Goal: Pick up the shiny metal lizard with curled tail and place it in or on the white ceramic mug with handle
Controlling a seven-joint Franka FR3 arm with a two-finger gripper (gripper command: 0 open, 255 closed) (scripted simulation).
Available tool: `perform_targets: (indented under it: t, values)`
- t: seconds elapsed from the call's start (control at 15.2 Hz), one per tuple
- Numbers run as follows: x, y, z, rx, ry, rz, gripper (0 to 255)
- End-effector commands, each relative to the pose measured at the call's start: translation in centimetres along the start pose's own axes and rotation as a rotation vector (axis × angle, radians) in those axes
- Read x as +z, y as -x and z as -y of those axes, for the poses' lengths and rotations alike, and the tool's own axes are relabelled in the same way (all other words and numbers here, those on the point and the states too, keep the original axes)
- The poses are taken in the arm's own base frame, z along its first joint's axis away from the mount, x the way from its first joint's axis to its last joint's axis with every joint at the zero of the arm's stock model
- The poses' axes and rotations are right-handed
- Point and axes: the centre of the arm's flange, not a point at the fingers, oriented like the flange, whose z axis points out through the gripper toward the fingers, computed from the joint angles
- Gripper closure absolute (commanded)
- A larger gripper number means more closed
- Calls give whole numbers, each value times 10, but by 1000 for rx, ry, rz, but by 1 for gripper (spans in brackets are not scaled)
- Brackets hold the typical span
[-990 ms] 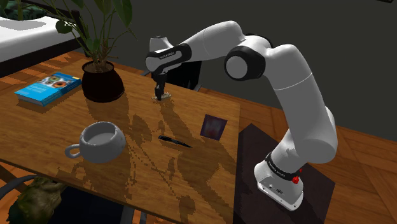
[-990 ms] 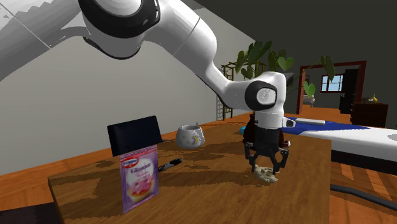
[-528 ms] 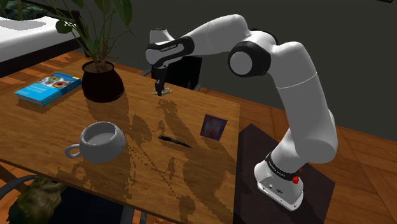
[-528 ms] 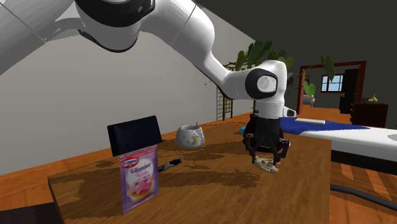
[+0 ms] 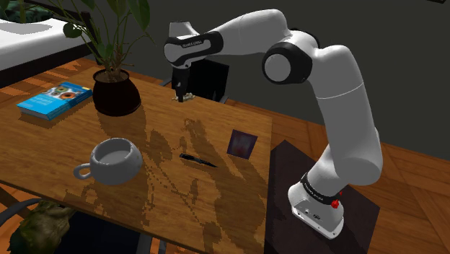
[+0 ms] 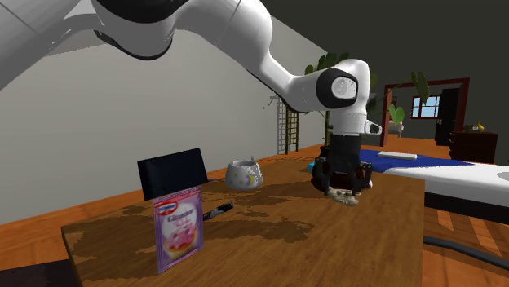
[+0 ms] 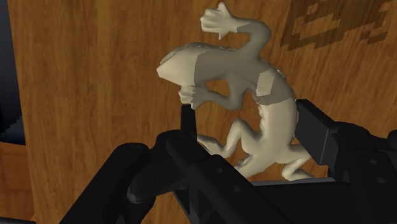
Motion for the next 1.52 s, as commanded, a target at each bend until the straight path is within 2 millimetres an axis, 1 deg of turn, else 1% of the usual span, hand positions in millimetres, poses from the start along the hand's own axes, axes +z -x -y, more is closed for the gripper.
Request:
perform_targets:
  t: [0.0, 0.99, 1.06, 1.45]
  values:
    - [-10, 0, 2, 0, 0, 0, 255]
    - [-89, 4, 4, 0, 0, 0, 255]
    - [-92, 4, 4, 0, 0, 0, 255]
    - [-92, -22, 79, 0, 0, 0, 255]
